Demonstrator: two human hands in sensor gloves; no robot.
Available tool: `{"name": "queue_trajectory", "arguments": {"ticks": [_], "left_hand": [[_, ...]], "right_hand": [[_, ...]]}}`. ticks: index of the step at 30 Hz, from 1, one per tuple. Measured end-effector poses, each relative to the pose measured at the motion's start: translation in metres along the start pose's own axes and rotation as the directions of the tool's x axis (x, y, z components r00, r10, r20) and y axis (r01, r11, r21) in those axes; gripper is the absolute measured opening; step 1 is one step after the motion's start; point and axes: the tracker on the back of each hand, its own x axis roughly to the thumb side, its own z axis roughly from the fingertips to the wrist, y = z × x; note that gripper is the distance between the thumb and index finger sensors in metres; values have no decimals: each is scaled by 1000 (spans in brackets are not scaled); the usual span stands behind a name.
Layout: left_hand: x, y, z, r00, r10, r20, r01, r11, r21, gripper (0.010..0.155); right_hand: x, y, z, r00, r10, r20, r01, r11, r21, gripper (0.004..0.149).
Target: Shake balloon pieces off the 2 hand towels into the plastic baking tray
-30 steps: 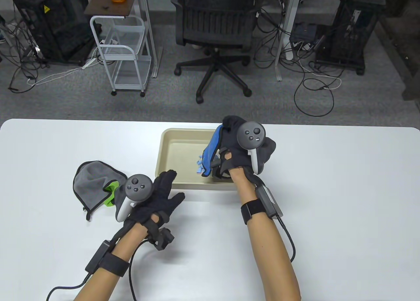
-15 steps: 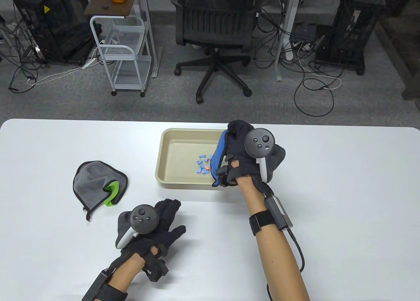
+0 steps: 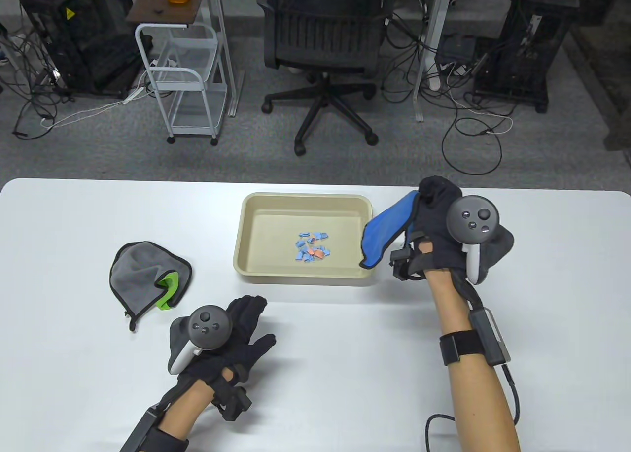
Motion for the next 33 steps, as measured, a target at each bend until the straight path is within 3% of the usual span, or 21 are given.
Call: {"name": "queue_trajectory", "arguments": {"ticks": [4, 7, 9, 15, 22, 25, 29, 33], "left_hand": [[1, 2, 2, 1000, -2, 6, 2, 1000, 6, 82], [0, 1, 2, 1000, -5, 4, 5, 1000, 6, 82], [0, 1, 2, 1000, -5, 1, 5, 1000, 3, 82], [0, 3, 2, 1000, -10, -3, 10, 1000, 7, 82], [2, 6, 3, 1000, -5, 4, 5, 1000, 18, 82], [1, 5, 3, 1000, -10, 2, 10, 1000, 15, 82], [0, 4, 3, 1000, -7, -2, 7, 1000, 5, 82], [0, 5, 3, 1000, -9, -3, 9, 1000, 7, 82]], "right_hand": [[-31, -16, -8, 998, 47, -49, -48, 999, -25, 42], [-50, -22, -11, 995, 56, -86, -53, 998, 36, 43], [-59, -25, -10, 993, 83, -84, -83, 997, 4, 43], [-86, -20, -5, 979, 191, -66, -190, 982, 19, 42], [-118, 12, 12, 936, 346, -60, -342, 937, 72, 43], [-137, 37, 22, 910, 413, -40, -399, 898, 189, 42], [-159, 71, 39, 866, 500, -4, -458, 796, 395, 42], [-174, 89, 52, 851, 525, -5, -462, 754, 467, 42]]}}
